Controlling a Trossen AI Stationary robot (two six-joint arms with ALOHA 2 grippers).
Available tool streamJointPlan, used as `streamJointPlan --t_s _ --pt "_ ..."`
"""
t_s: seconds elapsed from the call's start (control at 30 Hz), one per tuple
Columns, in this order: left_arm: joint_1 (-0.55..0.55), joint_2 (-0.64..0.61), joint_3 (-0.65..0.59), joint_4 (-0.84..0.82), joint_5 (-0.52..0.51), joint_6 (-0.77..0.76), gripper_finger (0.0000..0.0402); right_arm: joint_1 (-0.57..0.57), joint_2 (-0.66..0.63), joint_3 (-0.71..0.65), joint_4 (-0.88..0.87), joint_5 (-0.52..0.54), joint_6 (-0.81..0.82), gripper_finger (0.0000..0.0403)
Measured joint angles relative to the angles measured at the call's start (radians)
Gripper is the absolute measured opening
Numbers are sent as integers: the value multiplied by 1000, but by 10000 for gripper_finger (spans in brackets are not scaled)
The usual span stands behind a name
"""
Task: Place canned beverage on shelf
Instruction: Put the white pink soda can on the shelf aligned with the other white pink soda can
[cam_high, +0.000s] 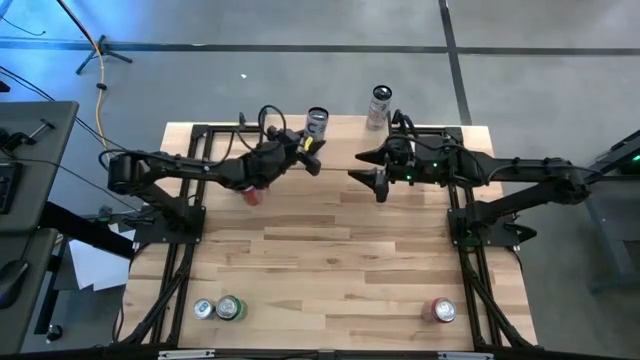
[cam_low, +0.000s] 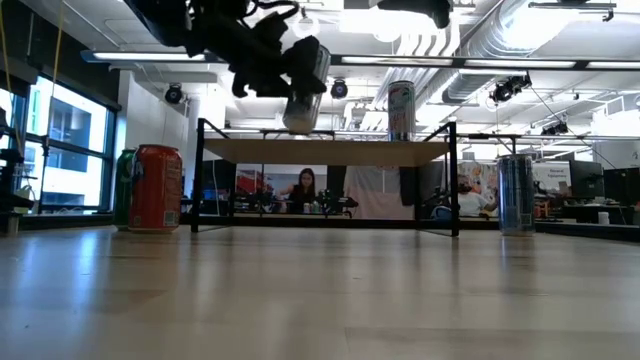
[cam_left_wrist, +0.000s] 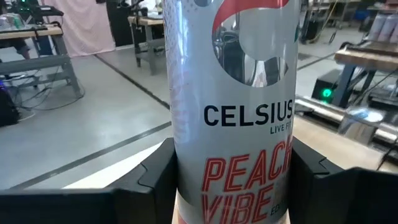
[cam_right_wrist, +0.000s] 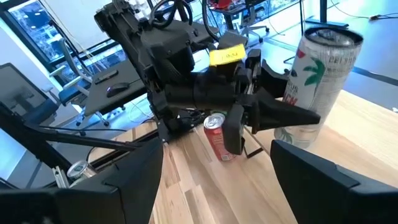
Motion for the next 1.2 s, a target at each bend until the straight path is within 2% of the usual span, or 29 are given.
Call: streamJointPlan --t_s 0.37,0.67,1.0,1.2 --pt "17 32 1 10 -36 -29 166 0 0 0 2 0 0 282" --pt "21 88 1 90 -37 -62 167 0 0 1 29 0 3 282" --pt "21 112 3 92 -38 -62 219 0 0 1 30 0 3 282" --pt "21 112 3 89 -13 -61 231 0 0 1 30 0 3 282"
